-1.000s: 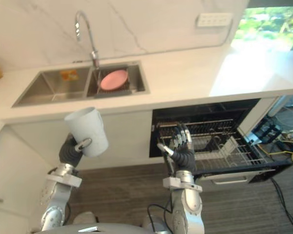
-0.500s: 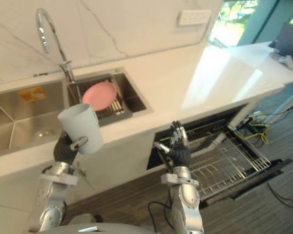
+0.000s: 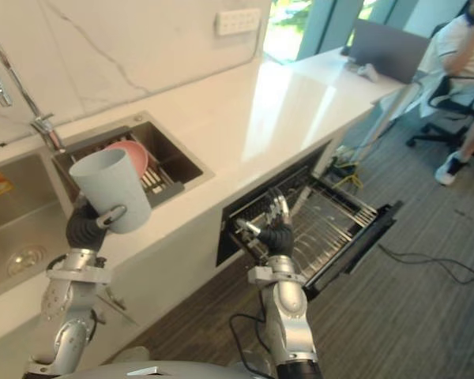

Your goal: Walk over to the sink, pick up the cup, carry it to the dishwasher, place the cup inside the dishwasher, then close the dishwasher door

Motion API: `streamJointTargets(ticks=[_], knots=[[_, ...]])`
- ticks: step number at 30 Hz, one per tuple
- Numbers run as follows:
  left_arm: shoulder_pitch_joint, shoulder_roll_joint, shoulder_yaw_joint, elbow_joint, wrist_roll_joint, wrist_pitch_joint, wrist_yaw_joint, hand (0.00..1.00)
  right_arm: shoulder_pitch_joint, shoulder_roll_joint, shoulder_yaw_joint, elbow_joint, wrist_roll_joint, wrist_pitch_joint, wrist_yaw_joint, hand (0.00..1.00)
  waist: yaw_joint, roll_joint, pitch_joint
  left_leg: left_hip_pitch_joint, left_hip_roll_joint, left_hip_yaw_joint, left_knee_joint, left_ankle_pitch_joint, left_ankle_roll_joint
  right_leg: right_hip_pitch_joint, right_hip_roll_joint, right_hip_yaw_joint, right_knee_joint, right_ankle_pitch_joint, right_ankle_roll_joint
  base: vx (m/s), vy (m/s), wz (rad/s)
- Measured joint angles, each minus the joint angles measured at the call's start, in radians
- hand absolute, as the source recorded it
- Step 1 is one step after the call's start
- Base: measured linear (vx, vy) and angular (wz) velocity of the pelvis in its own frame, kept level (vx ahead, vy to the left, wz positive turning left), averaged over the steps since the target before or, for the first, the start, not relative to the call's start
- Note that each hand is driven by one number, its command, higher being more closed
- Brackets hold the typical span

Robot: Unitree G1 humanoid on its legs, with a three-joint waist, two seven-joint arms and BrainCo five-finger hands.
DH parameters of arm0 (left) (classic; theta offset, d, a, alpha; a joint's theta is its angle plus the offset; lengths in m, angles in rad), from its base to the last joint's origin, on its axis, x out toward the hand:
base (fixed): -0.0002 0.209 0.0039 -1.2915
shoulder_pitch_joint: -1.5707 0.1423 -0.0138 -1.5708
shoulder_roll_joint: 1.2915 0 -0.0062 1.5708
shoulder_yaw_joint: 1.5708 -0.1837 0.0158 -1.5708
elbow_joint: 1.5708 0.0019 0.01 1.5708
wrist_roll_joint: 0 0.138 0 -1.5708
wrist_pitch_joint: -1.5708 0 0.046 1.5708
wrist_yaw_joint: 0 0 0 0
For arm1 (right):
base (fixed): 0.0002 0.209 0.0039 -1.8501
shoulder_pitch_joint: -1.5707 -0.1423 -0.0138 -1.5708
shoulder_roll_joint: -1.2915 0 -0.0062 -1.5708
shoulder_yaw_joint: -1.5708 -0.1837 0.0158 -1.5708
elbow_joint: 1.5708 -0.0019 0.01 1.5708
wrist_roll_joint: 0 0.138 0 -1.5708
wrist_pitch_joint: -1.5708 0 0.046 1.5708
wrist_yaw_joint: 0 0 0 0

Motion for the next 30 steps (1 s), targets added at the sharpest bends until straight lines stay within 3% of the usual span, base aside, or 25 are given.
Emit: streamJointTargets(ticks=[3, 6, 9, 12, 13, 15, 17, 19, 20, 21, 23, 25, 26, 30], knots=[[0.0, 0.004, 0.017, -0.003, -0.001, -0.002, 0.021, 1.0, 0.0, 0.021, 0.011, -0.001, 0.0, 0.0, 0.001, 0.0, 0.003, -0.002, 0.001, -0.01, 0.04, 0.003, 0.022, -0.003, -0.022, 0.017, 0.042, -0.014, -0.067, 0.052, 0.02, -0.04, -0.046, -0.2], [0.002, 0.002, 0.02, -0.01, -0.001, -0.013, 0.053, 1.0, -0.004, 0.027, 0.013, -0.011, 0.0, 0.006, 0.004, 0.0, 0.009, -0.001, 0.002, -0.015, 0.084, 0.007, 0.024, 0.021, -0.034, 0.048, 0.11, -0.01, -0.176, 0.122, 0.01, 0.02, -0.105, -0.17], [0.023, -0.001, 0.018, -0.008, -0.001, -0.037, 0.074, 1.0, 0.001, 0.025, 0.003, -0.011, 0.005, 0.006, 0.009, 0.0, -0.007, 0.019, 0.014, -0.016, 0.111, 0.01, 0.017, 0.033, -0.053, 0.074, 0.154, -0.007, -0.25, 0.155, -0.006, 0.07, -0.095, -0.12], [0.025, -0.015, 0.016, 0.014, 0.0, -0.076, 0.089, 1.0, 0.002, 0.012, -0.03, -0.011, 0.04, 0.004, 0.031, 0.0, -0.031, 0.05, 0.031, -0.017, 0.131, 0.004, 0.023, 0.052, -0.058, 0.08, 0.182, -0.011, -0.252, 0.141, -0.027, 0.05, -0.075, 0.03], [0.024, -0.022, 0.011, 0.028, 0.0, -0.091, 0.103, 1.0, 0.005, 0.004, -0.043, -0.011, 0.043, 0.003, 0.05, 0.0, -0.037, 0.057, 0.035, -0.03, 0.139, 0.005, 0.041, 0.065, -0.045, 0.081, 0.189, -0.016, -0.249, 0.127, -0.04, 0.03, -0.068, 0.1], [0.014, -0.023, -0.008, 0.064, -0.001, -0.102, 0.107, 1.0, 0.02, 0.003, -0.064, -0.016, 0.05, -0.008, 0.055, 0.0, -0.049, 0.062, 0.04, -0.058, 0.152, 0.017, 0.079, 0.092, -0.015, 0.101, 0.192, -0.045, -0.251, 0.108, -0.041, 0.01, -0.084, 0.35], [0.012, -0.027, -0.038, 0.089, -0.001, -0.102, 0.105, 1.0, 0.043, 0.009, -0.091, -0.018, 0.06, -0.018, 0.051, 0.0, -0.064, 0.064, 0.045, -0.049, 0.155, 0.051, 0.081, 0.104, -0.014, 0.138, 0.183, -0.085, -0.259, 0.088, -0.044, 0.04, -0.049, 0.66], [0.022, -0.043, -0.057, 0.088, 0.002, -0.103, 0.104, 1.0, 0.045, 0.002, -0.113, -0.022, 0.06, -0.036, 0.043, 0.0, -0.057, 0.074, 0.048, -0.039, 0.114, 0.048, 0.06, 0.08, -0.047, 0.15, 0.173, -0.081, -0.248, 0.077, -0.048, 0.03, 0.038, 0.26], [0.039, -0.049, -0.059, 0.08, 0.014, -0.103, 0.102, 1.0, 0.042, -0.008, -0.102, -0.031, 0.059, -0.04, 0.043, 0.0, -0.039, 0.09, 0.045, -0.008, 0.042, -0.009, -0.036, 0.064, -0.023, 0.134, 0.16, -0.047, -0.219, 0.067, -0.043, 0.02, 0.155, -0.59], [0.06, -0.048, -0.047, 0.069, 0.016, -0.103, 0.103, 1.0, 0.042, -0.01, -0.074, -0.042, 0.056, -0.04, 0.043, 0.0, -0.01, 0.087, 0.042, 0.04, -0.014, -0.051, -0.097, 0.078, -0.003, 0.1, 0.143, 0.004, -0.182, 0.052, -0.039, 0.03, 0.168, -0.81], [0.078, -0.059, -0.021, 0.045, 0.016, -0.101, 0.105, 1.0, 0.034, -0.008, -0.027, -0.068, 0.03, -0.039, 0.044, 0.0, 0.0, 0.092, 0.038, 0.055, -0.043, -0.062, -0.13, 0.085, 0.003, 0.072, 0.131, 0.043, -0.157, 0.048, -0.032, 0.05, 0.079, -0.66], [0.069, -0.065, -0.009, 0.036, 0.016, -0.1, 0.106, 1.0, 0.012, -0.003, -0.008, -0.068, 0.021, -0.033, 0.045, 0.0, -0.003, 0.078, 0.034, 0.057, -0.065, -0.043, -0.158, 0.09, 0.012, 0.022, 0.1, 0.049, -0.088, 0.025, -0.02, 0.06, 0.047, -0.22], [0.055, -0.065, -0.011, 0.036, 0.016, -0.096, 0.104, 1.0, 0.001, 0.008, -0.011, -0.066, 0.023, -0.033, 0.044, 0.0, -0.01, 0.057, 0.036, 0.058, -0.086, -0.043, -0.164, 0.093, 0.018, -0.015, 0.069, 0.05, -0.009, -0.004, -0.009, 0.07, 0.059, 0.05], [0.009, -0.06, -0.012, 0.036, 0.018, -0.072, 0.107, 1.0, -0.024, 0.013, -0.008, -0.042, 0.022, -0.032, 0.019, 0.0, -0.026, 0.011, 0.059, 0.084, -0.123, -0.059, -0.146, 0.081, 0.037, -0.139, -0.028, 0.042, 0.313, -0.044, -0.045, 0.05, 0.049, 0.11]])
